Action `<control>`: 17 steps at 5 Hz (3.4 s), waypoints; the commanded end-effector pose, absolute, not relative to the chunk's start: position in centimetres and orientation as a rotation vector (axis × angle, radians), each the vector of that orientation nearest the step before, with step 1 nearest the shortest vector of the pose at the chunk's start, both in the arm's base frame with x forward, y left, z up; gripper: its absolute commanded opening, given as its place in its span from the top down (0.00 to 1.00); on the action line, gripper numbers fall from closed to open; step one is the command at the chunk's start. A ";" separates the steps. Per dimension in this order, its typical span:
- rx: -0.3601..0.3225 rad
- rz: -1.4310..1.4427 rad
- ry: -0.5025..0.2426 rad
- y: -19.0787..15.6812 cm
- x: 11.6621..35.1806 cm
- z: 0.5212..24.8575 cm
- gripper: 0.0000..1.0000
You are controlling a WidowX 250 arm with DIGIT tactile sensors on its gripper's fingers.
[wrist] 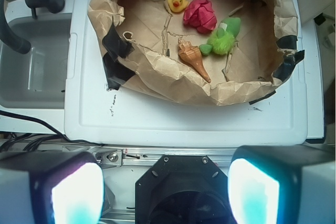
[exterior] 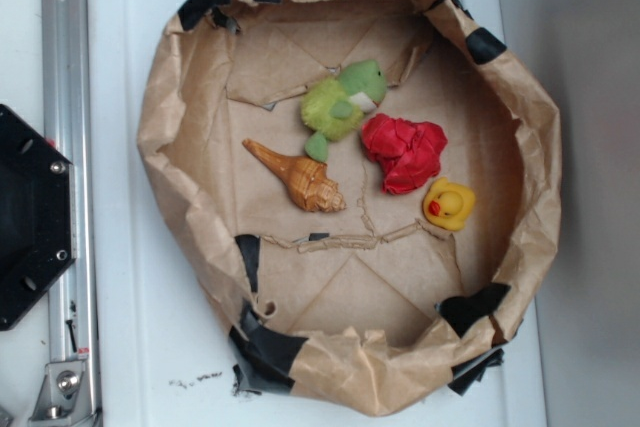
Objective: Grab the yellow duck.
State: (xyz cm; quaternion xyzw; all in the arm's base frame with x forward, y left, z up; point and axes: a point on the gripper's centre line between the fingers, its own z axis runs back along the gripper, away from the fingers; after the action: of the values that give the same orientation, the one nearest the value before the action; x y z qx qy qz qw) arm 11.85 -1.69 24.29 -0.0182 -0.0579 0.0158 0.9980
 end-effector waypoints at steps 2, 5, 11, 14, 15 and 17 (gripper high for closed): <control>0.155 0.065 -0.196 2.3 16.9 20.1 0.00; 0.100 -0.236 -0.379 2.7 28.7 12.8 0.00; 0.050 -0.495 -0.368 -3.9 33.1 5.2 0.00; 0.165 -0.327 -0.304 3.4 34.7 2.4 0.00; 0.198 -0.312 -0.312 4.0 34.6 3.4 1.00; 0.230 -0.323 -0.325 3.3 33.9 4.5 1.00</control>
State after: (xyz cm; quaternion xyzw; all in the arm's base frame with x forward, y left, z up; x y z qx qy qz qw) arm 33.64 3.89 3.26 0.1069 -0.1500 -0.1586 0.9700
